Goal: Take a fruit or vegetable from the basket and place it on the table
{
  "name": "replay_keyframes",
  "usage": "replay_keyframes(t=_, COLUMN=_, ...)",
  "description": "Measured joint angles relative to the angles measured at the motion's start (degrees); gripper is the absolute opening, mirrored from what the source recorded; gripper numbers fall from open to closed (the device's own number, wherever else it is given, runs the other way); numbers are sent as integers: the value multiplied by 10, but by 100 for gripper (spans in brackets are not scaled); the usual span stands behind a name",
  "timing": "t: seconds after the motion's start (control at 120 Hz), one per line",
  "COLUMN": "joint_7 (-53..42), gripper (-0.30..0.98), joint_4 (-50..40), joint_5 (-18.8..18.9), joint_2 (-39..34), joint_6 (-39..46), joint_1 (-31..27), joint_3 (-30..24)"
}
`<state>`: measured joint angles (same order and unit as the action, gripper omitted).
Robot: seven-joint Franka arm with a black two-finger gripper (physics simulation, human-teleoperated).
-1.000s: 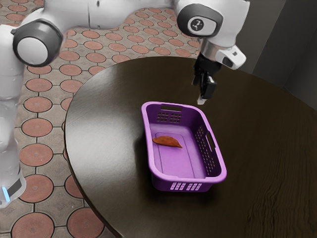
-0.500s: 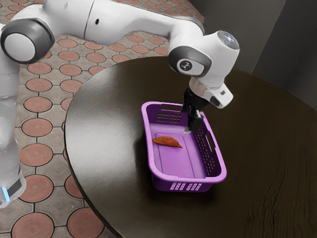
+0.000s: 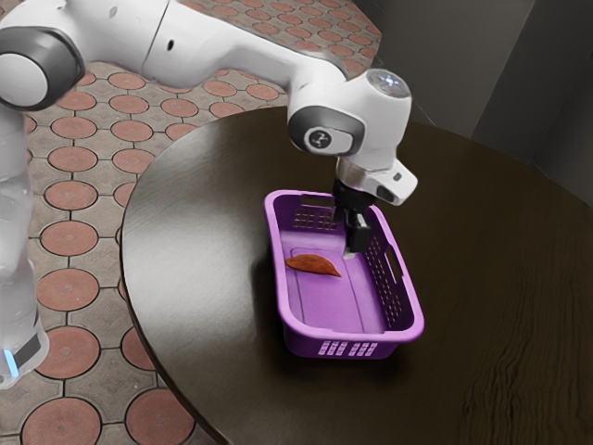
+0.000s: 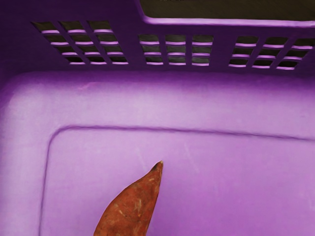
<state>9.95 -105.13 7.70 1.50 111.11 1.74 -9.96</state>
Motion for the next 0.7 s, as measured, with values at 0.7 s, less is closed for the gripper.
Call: replay_keyframes(t=0.7, joint_7=18, gripper=69, joint_4=-23, joint_5=-79, joint_2=-2, joint_6=19, joint_1=-4, joint_3=53)
